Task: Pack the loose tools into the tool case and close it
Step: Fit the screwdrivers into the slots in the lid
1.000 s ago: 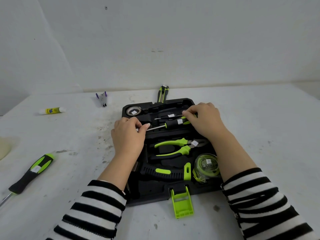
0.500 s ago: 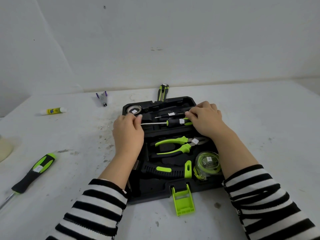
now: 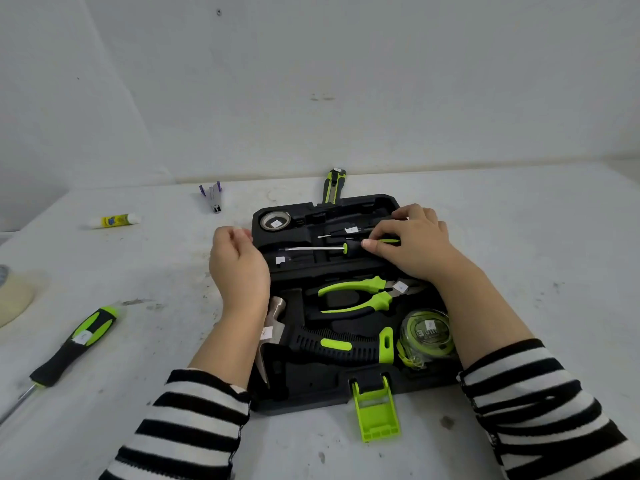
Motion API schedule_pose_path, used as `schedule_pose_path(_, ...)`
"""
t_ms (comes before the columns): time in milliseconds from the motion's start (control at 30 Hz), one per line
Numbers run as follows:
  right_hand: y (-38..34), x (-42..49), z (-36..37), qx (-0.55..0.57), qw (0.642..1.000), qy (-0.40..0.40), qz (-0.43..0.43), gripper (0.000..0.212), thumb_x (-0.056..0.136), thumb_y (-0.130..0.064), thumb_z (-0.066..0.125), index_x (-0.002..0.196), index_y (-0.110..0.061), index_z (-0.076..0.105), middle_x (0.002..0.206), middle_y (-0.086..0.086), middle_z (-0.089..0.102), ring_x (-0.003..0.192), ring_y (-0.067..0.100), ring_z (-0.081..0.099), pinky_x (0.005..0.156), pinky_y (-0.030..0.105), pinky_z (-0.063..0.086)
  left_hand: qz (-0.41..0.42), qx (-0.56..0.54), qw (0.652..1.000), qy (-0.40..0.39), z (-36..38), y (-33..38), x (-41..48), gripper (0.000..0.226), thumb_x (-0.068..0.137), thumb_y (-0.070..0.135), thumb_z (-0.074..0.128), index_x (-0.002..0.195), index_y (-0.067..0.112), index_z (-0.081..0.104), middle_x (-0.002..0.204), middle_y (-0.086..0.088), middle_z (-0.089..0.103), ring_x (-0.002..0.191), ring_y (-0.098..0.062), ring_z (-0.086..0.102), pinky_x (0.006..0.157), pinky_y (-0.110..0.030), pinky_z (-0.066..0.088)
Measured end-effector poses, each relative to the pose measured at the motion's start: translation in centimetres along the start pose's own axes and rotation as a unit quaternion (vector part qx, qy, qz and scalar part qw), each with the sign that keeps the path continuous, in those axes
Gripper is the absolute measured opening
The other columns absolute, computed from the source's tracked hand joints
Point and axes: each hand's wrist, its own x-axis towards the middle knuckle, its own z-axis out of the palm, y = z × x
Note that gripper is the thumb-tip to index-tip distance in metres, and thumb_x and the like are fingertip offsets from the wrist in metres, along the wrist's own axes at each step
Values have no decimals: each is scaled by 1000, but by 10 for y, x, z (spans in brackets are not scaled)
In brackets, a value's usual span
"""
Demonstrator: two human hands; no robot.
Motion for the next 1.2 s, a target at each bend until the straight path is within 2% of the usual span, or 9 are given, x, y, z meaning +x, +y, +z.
schedule_pose_path(100,0,2,2,-24,1000,-3,13,36,92,-61,42,109,-40,67,136,-1,38,132,25,27,107,40,20,-15,-17,999,-32,-1,2,-1,29,99,22,41,76,19,57,72,9,54,68,-2,49,71,-22,41)
schedule_pose_path(267,2,4,6,-19,999,48,18,25,95,-47,47,109,-36,64,127,2,46,122,26,38,101,39,28,-109,-129,984,-55,-9,-2,5,36,100,34,42,75,17,62,84,4,62,87,-11,60,89,-36,49)
schedule_pose_path(400,2,5,7,-17,998,61,18,24,95,-44,49,107,-34,68,124,2,49,119,26,40,98,37,30,-106,-136,984,-40,-7,3,1,32,102,25,38,80,16,59,85,6,60,80,-3,58,81,-29,49)
schedule_pose_path(467,0,5,7,-27,998,51,7,26,93,-49,51,104,-36,70,128,1,48,123,24,37,100,37,28,-110,-130,985,-26,-7,5,1,26,102,24,37,88,14,56,89,8,59,85,-2,57,76,-21,46)
schedule_pose_path(600,-6,4,4,-18,1000,5,-4,30,85,-62,54,97,-40,72,137,-3,42,132,20,29,105,38,22,-114,-97,987,-54,-5,1,3,10,96,29,52,92,20,55,87,8,56,86,-10,54,75,-23,44)
schedule_pose_path(700,-9,4,2,-11,1000,3,9,31,83,-62,56,96,-39,73,138,-5,42,132,20,28,105,37,22,-80,-9,991,-111,-1,-2,5,24,86,34,67,103,22,55,110,3,54,103,-11,53,84,-23,40)
schedule_pose_path(900,-14,4,3,-22,999,8,23,31,84,-61,56,96,-37,73,138,-3,43,132,21,30,105,37,23,-190,-82,975,-78,-8,-3,10,15,99,18,39,99,26,51,116,-7,60,106,-26,59,90,-40,51)
schedule_pose_path(1033,-18,5,6,-35,999,18,34,31,85,-60,56,99,-36,71,138,-1,44,131,22,32,104,38,25,-177,-53,978,-95,-5,-2,11,19,98,18,38,110,26,51,122,-7,57,111,-25,57,97,-45,48)
schedule_pose_path(1200,-16,5,13,-49,998,19,22,32,90,-57,48,98,-35,70,140,0,40,132,23,30,104,40,26,-125,52,986,-93,9,1,14,36,99,16,35,134,15,46,128,-4,50,106,-17,46,85,-27,36)
